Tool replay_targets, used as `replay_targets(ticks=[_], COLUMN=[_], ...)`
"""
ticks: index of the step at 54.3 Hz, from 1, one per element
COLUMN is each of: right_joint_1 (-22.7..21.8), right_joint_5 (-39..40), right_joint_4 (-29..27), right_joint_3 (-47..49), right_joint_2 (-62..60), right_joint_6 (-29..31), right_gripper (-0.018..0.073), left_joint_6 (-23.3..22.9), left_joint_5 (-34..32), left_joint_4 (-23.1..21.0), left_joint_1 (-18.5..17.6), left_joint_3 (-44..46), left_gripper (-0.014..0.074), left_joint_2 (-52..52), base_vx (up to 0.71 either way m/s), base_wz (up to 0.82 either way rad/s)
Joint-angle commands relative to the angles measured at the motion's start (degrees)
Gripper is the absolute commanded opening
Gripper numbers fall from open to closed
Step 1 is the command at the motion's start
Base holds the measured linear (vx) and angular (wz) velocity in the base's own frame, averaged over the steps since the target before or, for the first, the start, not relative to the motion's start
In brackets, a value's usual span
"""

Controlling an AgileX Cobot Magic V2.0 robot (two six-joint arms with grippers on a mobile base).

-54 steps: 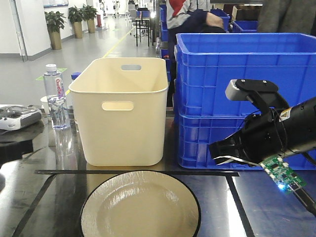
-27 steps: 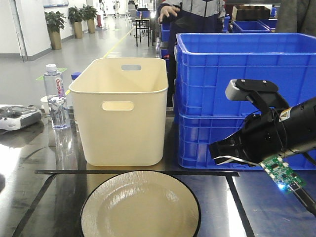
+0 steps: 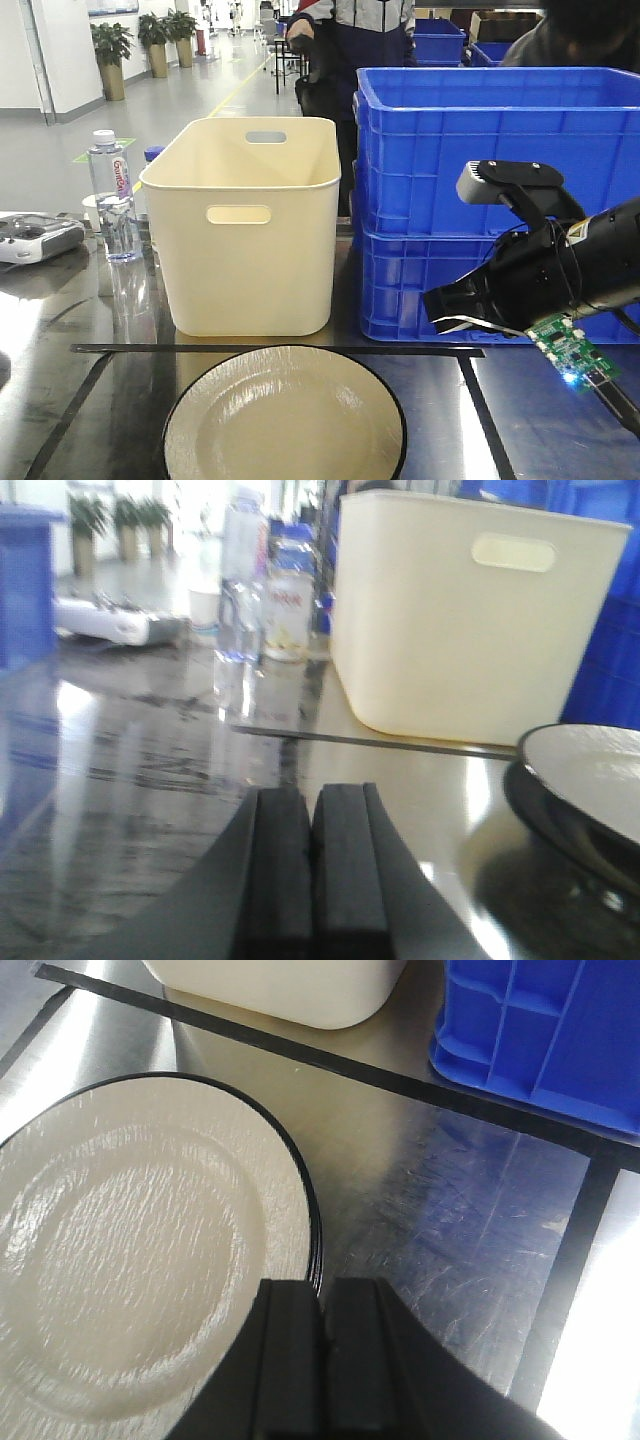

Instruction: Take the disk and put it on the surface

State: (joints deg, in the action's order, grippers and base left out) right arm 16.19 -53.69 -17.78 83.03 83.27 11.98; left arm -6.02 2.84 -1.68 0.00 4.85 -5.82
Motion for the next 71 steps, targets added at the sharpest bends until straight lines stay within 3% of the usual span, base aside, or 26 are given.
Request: replay_targets(ticks=[1,7,12,20,71], right_joint_1=[-0.3,-0.3,-0.3,-0.3,-0.3], right_joint_5=[3.5,3.1,3.1,3.2,3.1], right_joint_4=[-0.5,-0.5,-0.5,-0.5,-0.5], right_joint_3=[1.6,1.6,1.6,1.6,1.6], right_joint_2=[-2.3,-2.3,-2.2,-2.1,-2.1], right_joint_6=[0.1,0.1,0.1,0.1,0.1], right_gripper=[0.0009,0.0009,0.0009,0.0009,0.0009], left_joint_6=[0.8,0.6,0.6,0.6,0.6], left_joint_5=[-4.5,-6.1,-1.0,2.0,2.1], left_joint_4=[0.1,-0.1,-0.1,-0.1,-0.1], left_joint_1=[1.1,0.7,0.4,0.5,0.5], left_joint_3=[-1.4,-5.6,-5.3,-5.4,-5.4], left_gripper=[-0.0008,-0.0008,-0.0008,-0.0008,-0.0007], left_joint_2=[5.0,7.2,7.3,7.3,7.3], base_vx=[0.00,0.00,0.00,0.00,0.00], base_wz=[0.00,0.00,0.00,0.00,0.00])
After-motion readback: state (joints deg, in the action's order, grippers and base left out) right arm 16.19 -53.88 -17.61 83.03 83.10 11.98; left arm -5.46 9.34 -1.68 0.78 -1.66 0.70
